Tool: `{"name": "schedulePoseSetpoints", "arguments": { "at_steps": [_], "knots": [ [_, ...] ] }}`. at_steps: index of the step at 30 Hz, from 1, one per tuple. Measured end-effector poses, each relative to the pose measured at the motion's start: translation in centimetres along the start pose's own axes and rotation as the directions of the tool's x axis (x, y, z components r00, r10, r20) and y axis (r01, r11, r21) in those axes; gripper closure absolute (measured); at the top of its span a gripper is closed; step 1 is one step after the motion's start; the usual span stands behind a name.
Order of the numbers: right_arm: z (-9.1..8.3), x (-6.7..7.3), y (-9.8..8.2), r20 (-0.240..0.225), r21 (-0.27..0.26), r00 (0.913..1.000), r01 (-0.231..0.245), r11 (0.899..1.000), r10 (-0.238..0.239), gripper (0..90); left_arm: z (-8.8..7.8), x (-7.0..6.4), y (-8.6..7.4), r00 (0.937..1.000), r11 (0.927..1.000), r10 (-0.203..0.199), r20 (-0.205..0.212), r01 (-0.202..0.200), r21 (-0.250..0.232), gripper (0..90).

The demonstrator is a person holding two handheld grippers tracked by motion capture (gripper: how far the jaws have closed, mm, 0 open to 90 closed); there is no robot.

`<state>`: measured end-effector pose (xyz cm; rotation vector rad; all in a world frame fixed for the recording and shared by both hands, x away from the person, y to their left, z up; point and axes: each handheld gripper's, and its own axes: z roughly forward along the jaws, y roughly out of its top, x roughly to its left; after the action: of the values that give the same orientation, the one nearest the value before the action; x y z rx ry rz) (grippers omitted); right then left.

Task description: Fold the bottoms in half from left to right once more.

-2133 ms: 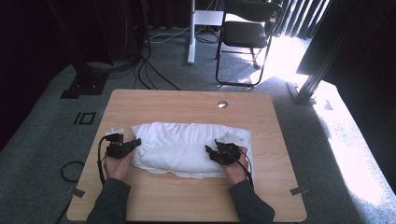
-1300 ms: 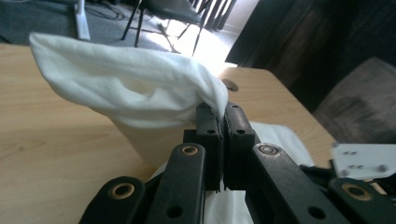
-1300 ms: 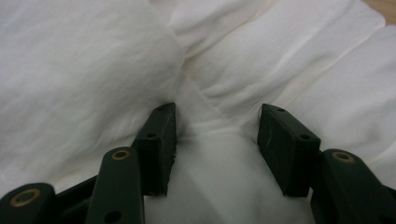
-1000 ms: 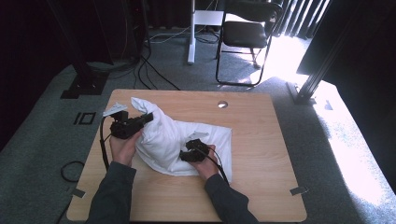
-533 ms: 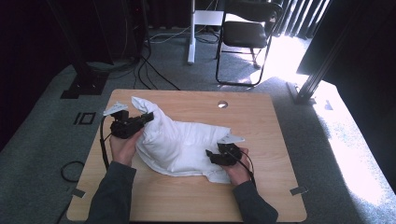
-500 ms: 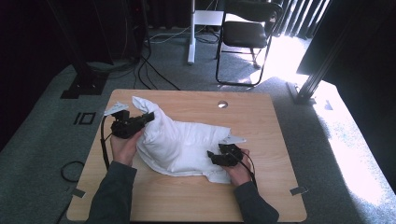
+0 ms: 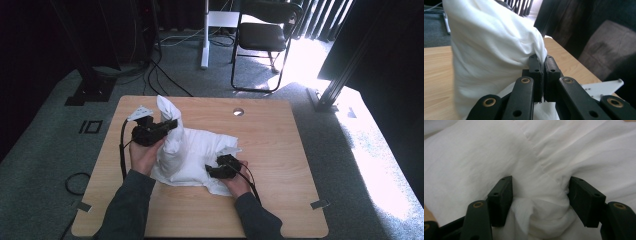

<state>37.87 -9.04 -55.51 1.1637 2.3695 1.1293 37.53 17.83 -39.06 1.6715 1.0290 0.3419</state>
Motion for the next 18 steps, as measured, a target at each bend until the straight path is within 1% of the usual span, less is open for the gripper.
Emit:
{"name": "schedulePoseSetpoints", "arguments": {
  "at_steps": [2,3,4,5,6,7,8,9,10,11,12,13,14,15,16,17,18],
  "knots": [
    [0.1,0.1,0.4,-0.037,0.011,0.9993,-0.003,1.0,0.004,35.2,0.6,-0.5,-0.2,0.9999,0.9998,0.012,0.001,-0.012,0.014,88.3],
    [-0.2,0.1,0.5,-0.042,-0.001,0.999,-0.013,1.0,0.012,35.1,1.1,-0.9,-0.4,0.9997,0.9995,0.019,0.012,-0.019,0.024,88.3],
    [-1.0,-0.2,0.5,-0.034,-0.039,0.9991,-0.025,0.999,0.024,35.4,1.5,-1.2,-0.6,0.9996,0.9992,0.023,0.018,-0.023,0.031,88.3],
    [-1.0,-0.2,0.5,-0.034,-0.039,0.9991,-0.025,0.999,0.024,35.4,1.5,-1.2,-0.6,0.9996,0.9992,0.023,0.018,-0.023,0.031,88.2],
    [-2.8,-1.2,0.4,-0.028,-0.118,0.9975,-0.068,0.991,0.065,35.7,2.2,-1.7,-0.9,0.9991,0.9987,0.028,0.033,-0.029,0.041,88.2],
    [-3.5,-1.7,0.3,-0.025,-0.143,0.9961,-0.088,0.986,0.085,35.7,2.8,-2.1,-1.1,0.9987,0.9982,0.027,0.044,-0.03,0.052,88.2],
    [-4.6,-2.7,0.2,-0.009,-0.168,0.9937,-0.111,0.979,0.111,35.7,3.3,-2.5,-1.3,0.9981,0.9974,0.032,0.052,-0.036,0.063,88.3],
    [-5.4,-3.4,0.1,0.003,-0.173,0.9915,-0.127,0.977,0.13,35.7,3.9,-2.9,-1.5,0.9975,0.9963,0.04,0.058,-0.044,0.073,88.3],
    [-5.4,-3.4,0.1,0.003,-0.173,0.9915,-0.127,0.977,0.13,35.7,3.9,-2.9,-1.5,0.9975,0.9963,0.04,0.058,-0.044,0.073,88.2],
    [-5.9,-4.2,-0.1,0.014,-0.174,0.9891,-0.142,0.974,0.147,35.7,3.9,-2.9,-1.5,0.9975,0.9963,0.04,0.058,-0.044,0.073,88.2],
    [-6.9,-5.7,-0.6,0.049,-0.174,0.9832,-0.165,0.971,0.176,35.7,5.6,-4.2,-2.1,0.9947,0.9922,0.062,0.083,-0.07,0.103,88.2],
    [-7.1,-6.1,-0.8,0.06,-0.177,0.9806,-0.173,0.969,0.186,35.7,6.2,-4.6,-2.4,0.9935,0.9903,0.064,0.094,-0.075,0.117,88.2],
    [-7.4,-6.6,-1.1,0.071,-0.183,0.9767,-0.187,0.965,0.203,35.7,6.2,-4.6,-2.4,0.9935,0.9903,0.064,0.094,-0.075,0.117,88.2],
    [-7.8,-7.2,-1.4,0.078,-0.189,0.9719,-0.204,0.961,0.222,35.7,7.1,-5.1,-2.9,0.9922,0.9876,0.069,0.104,-0.083,0.133,88.2],
    [-7.8,-7.2,-1.4,0.078,-0.189,0.9719,-0.204,0.961,0.222,35.7,7.6,-5.4,-3.2,0.9913,0.9853,0.074,0.108,-0.09,0.145,88.2],
    [-7.9,-7.5,-1.6,0.087,-0.194,0.9686,-0.213,0.958,0.233,35.7,9.2,-6.1,-4.2,0.9893,0.9776,0.085,0.119,-0.106,0.182,88.1],
    [-8.2,-8.2,-1.8,0.106,-0.198,0.9611,-0.231,0.953,0.255,35.7,9.8,-6.3,-4.7,0.9886,0.9741,0.09,0.12,-0.113,0.196,88.1]
  ]
}}
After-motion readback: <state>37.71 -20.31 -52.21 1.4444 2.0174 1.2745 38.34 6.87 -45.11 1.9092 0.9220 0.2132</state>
